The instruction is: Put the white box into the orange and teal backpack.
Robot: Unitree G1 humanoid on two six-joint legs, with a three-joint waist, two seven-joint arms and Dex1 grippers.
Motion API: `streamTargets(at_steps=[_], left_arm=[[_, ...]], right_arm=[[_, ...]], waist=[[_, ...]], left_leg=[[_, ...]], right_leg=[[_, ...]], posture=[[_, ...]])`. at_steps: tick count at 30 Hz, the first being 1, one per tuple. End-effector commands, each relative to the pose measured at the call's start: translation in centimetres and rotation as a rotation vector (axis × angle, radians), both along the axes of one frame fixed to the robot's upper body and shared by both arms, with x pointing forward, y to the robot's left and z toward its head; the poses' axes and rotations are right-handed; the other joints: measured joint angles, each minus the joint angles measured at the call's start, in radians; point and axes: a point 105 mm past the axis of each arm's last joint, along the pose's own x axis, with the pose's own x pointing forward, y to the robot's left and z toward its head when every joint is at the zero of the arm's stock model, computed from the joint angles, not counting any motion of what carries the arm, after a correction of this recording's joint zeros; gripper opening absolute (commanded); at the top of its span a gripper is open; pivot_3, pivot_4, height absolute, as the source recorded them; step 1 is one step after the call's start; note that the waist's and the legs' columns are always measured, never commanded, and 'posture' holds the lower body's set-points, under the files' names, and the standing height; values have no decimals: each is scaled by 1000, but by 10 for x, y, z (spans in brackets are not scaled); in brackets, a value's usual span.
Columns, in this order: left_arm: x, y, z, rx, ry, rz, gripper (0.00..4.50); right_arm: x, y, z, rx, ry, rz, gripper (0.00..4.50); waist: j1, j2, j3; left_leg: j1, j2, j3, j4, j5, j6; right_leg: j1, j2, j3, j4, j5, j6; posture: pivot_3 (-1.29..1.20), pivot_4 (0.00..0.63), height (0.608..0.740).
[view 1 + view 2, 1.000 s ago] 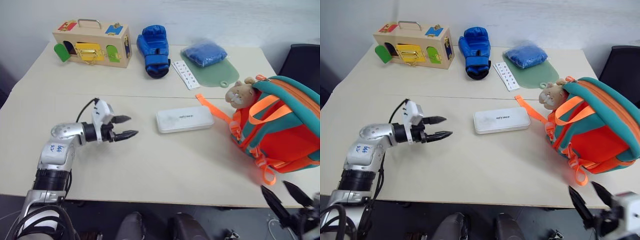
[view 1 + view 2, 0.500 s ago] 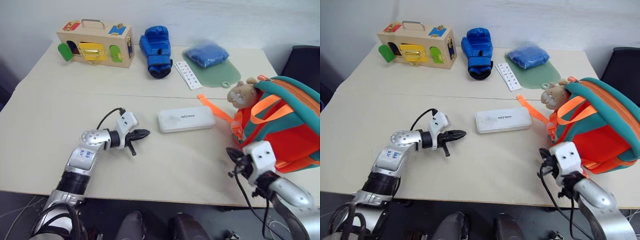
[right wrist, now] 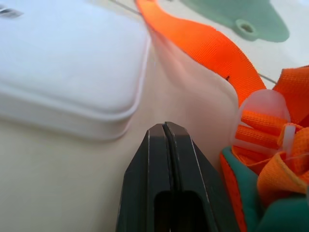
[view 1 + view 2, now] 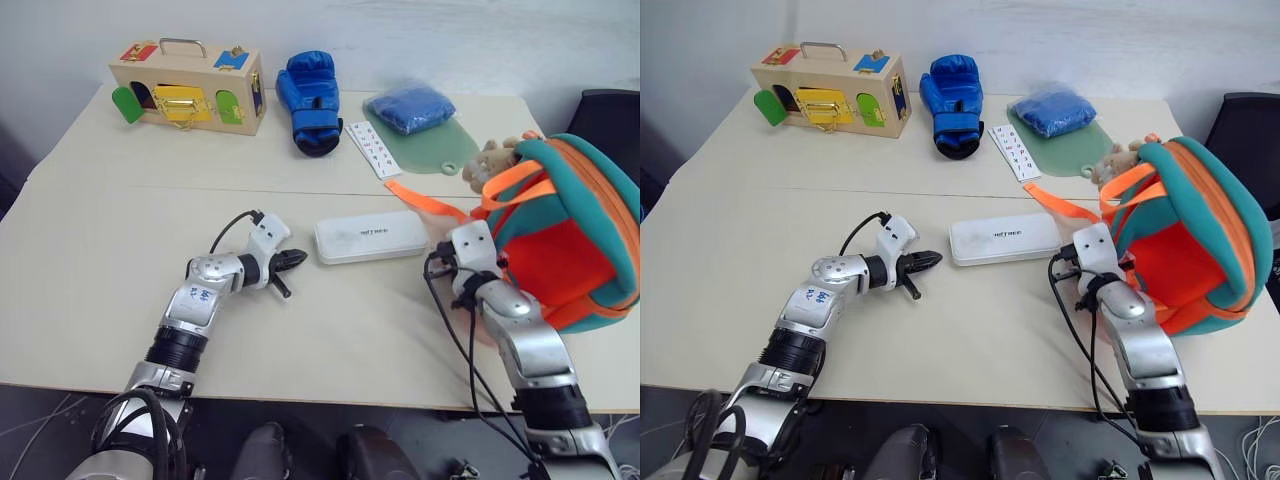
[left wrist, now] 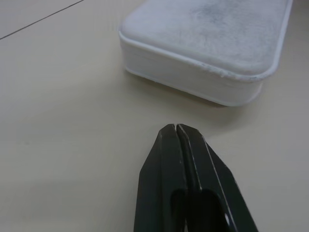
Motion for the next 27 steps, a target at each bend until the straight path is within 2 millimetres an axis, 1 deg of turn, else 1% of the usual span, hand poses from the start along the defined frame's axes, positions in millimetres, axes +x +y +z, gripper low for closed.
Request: streamTargets(at_steps=[1, 3, 7, 11, 14, 16, 19, 23, 25, 27], left_arm=[[5, -2, 9, -14, -38, 11, 45], [8, -4, 10, -26, -40, 16, 45], [13, -6, 14, -45, -48, 39, 45], [15, -6, 14, -60, -44, 52, 45], [14, -7, 13, -60, -42, 49, 45], [12, -6, 12, -56, -36, 46, 45], [7, -1, 9, -37, -22, 32, 45], [-8, 7, 6, 7, -5, -23, 45], [-16, 18, 3, 47, -4, -29, 45], [-19, 32, 2, 72, 5, -7, 45]], right_arm=[[10, -5, 8, 7, -42, -24, 0], [13, -2, 8, 33, -39, -6, 0], [11, 16, 7, 75, -28, 85, 0], [2, 39, 9, 121, -32, 187, 0], [-3, 46, 9, 114, -25, 218, 0], [-11, 53, 10, 128, -17, 257, 0], [-26, 61, 7, 137, 11, 319, 0], [-49, 72, 2, 147, 51, 400, 0], [-58, 72, 1, 141, 60, 407, 0], [-63, 69, 0, 136, 67, 399, 0]], waist=[[0, 0, 0], [0, 0, 0], [-1, 0, 0], [-8, 0, 0], [-12, 0, 0], [-11, 0, 0], [-12, 0, 0], [-19, 0, 0], [-21, 0, 0], [-22, 0, 0]], left_leg=[[0, 0, 0, 0, 0, 0], [0, 0, 0, 0, 0, 0], [0, 0, 0, 1, 0, 0], [0, 0, 0, 0, 0, 0], [0, 0, 0, -1, 0, 0], [0, 0, 0, -1, 0, 0], [0, 0, 0, -1, 0, 0], [-1, 0, 0, -2, 0, 0], [-1, 0, 0, -2, 0, 0], [0, 0, 0, -2, 0, 0]], right_leg=[[0, 0, 0, 0, 0, 0], [0, 0, 0, 0, 0, 0], [0, 0, 0, 0, 0, 0], [0, 0, 0, 0, 0, 0], [0, 0, -1, 0, 0, 0], [0, 0, -1, 0, 0, 0], [0, 0, -1, 0, 0, 0], [0, 0, -1, -1, 0, 0], [0, 0, -1, -1, 0, 0], [0, 0, -1, -1, 0, 0]], posture=[[0, 150, 740], [0, 150, 740], [0, 150, 740], [0, 150, 740], [0, 150, 740], [0, 150, 740], [0, 150, 740], [0, 150, 740], [0, 150, 740], [0, 150, 740]])
